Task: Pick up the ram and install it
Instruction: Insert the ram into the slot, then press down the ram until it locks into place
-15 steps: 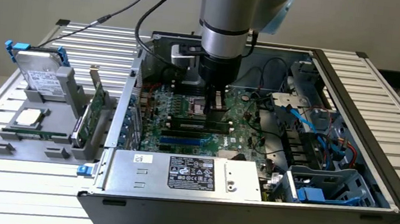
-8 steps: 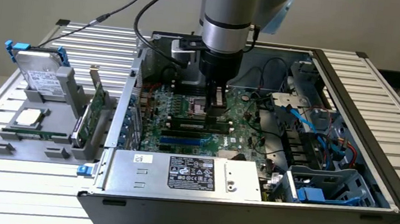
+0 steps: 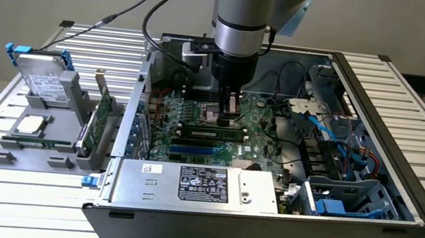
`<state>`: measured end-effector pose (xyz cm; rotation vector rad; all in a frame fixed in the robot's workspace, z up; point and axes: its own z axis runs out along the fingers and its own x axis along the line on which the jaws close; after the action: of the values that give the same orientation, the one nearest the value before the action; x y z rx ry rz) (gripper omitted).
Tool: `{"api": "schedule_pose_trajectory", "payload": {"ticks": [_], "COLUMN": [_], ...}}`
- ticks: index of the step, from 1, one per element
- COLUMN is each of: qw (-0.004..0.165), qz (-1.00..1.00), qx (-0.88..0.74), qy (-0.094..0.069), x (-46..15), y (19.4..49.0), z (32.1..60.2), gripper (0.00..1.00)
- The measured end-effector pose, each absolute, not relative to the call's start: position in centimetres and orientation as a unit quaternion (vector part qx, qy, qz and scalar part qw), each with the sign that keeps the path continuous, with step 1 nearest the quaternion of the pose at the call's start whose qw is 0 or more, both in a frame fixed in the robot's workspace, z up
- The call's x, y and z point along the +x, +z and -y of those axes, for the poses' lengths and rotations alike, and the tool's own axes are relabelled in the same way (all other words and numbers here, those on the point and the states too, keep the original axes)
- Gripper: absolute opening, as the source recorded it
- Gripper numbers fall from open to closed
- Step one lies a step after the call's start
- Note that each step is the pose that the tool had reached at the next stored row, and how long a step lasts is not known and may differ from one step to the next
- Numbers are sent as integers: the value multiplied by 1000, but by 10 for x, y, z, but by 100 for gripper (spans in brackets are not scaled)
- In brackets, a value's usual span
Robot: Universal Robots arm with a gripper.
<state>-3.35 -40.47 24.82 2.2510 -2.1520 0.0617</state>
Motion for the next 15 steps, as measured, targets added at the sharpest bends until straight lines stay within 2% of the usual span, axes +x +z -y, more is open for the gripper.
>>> {"api": "schedule_pose_trajectory", "payload": {"ticks": [15], "qw": [13], "qz": [691], "qx": [723], "qy": [20], "x": [-31], "y": [248], "z": [405], "gripper": [10]}}
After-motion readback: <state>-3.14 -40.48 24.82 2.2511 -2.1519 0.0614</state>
